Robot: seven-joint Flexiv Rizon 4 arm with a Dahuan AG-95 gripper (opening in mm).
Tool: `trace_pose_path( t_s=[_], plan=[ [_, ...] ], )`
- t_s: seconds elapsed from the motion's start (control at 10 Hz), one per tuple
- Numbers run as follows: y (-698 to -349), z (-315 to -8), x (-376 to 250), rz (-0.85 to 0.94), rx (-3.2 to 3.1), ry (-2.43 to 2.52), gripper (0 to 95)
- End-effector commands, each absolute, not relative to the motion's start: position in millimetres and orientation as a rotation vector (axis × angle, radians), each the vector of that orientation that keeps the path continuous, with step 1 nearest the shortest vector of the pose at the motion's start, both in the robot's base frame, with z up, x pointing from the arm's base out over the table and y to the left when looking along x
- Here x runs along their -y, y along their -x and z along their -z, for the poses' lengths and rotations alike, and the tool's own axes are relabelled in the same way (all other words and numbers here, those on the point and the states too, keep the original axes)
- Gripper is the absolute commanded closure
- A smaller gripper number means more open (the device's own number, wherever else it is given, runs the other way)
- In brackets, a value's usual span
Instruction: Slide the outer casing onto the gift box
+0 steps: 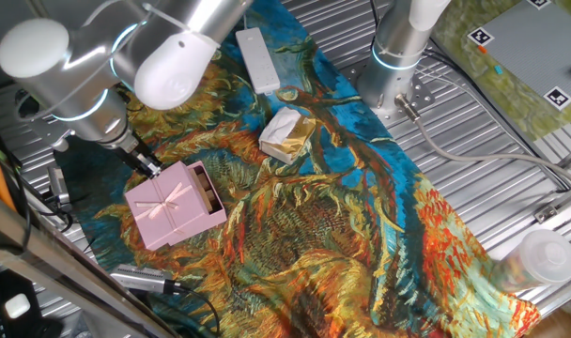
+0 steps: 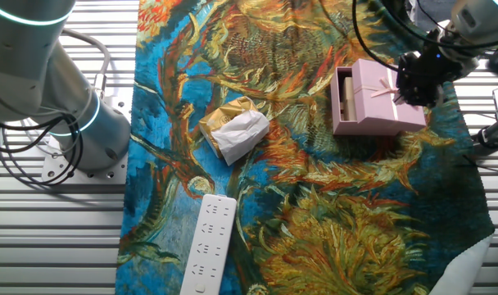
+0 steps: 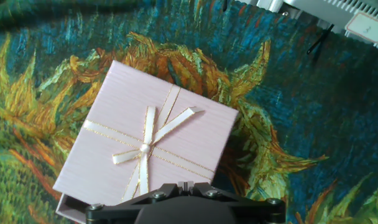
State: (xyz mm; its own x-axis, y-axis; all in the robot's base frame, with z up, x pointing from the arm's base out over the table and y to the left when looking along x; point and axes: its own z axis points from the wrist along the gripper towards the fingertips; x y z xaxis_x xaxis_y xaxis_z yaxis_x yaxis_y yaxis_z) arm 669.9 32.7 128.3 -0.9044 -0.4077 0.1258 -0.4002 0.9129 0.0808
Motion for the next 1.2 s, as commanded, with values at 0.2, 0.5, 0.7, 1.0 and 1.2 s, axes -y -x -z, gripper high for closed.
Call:
trace_pose_path(
  t_s=[0.2, 0.5, 0.7, 1.0, 1.2],
  plan=[
    [-671, -128, -33, 0.075, 2.938, -0.675, 95.0],
    [-672, -128, -34, 0.081, 2.921, -0.692, 95.0],
    [-682, -130, -35, 0.100, 2.909, -0.690, 95.0],
    [-707, -135, -38, 0.110, 2.898, -0.667, 95.0],
    [-708, -133, -39, 0.143, 2.911, -0.643, 95.0]
  ],
)
